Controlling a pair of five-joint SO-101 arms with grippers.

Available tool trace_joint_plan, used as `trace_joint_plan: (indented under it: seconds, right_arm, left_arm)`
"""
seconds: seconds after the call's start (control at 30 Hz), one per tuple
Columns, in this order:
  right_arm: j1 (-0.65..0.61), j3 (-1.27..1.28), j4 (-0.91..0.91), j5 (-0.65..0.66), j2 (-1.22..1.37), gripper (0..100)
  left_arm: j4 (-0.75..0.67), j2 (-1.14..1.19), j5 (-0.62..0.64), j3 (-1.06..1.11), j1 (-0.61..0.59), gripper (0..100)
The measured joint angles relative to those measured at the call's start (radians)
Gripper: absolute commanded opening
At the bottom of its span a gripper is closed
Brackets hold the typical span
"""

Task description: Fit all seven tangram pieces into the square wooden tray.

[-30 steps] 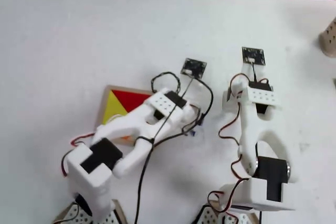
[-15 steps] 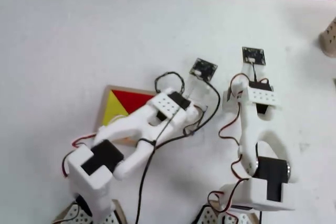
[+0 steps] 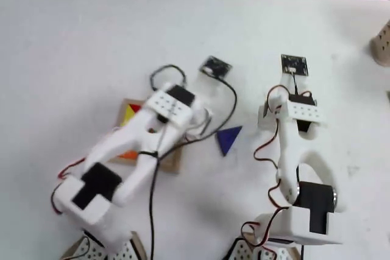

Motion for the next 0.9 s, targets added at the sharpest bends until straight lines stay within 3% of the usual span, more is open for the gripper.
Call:
trace_joint_plan:
  seconds: [0.27, 0.4, 0.5, 0.7, 0.9]
  right_arm:
    - [-0.077, -0.081, 0.169, -0.149, -0.058, 12.2]
    - [-0.14, -0.083, 0.178, -0.232, -0.058, 24.8]
    - [-0.183, -0.083, 0.178, -0.282, -0.058, 31.3]
    - [-0.275, -0.083, 0.163, -0.402, -0.011, 31.6]
    - [-0.384, -0.083, 0.097, -0.454, 0.1, 31.6]
  left_arm:
    - [0.055, -0.121, -0.055, 0.002, -0.167, 3]
    - [0.037, -0.193, -0.138, 0.069, -0.267, 4]
    - [-0.021, -0.272, -0.16, 0.161, -0.313, 4]
    - [-0.21, -0.35, -0.166, 0.371, -0.404, 11]
    - [-0.295, -0.351, -0.114, 0.385, -0.485, 15]
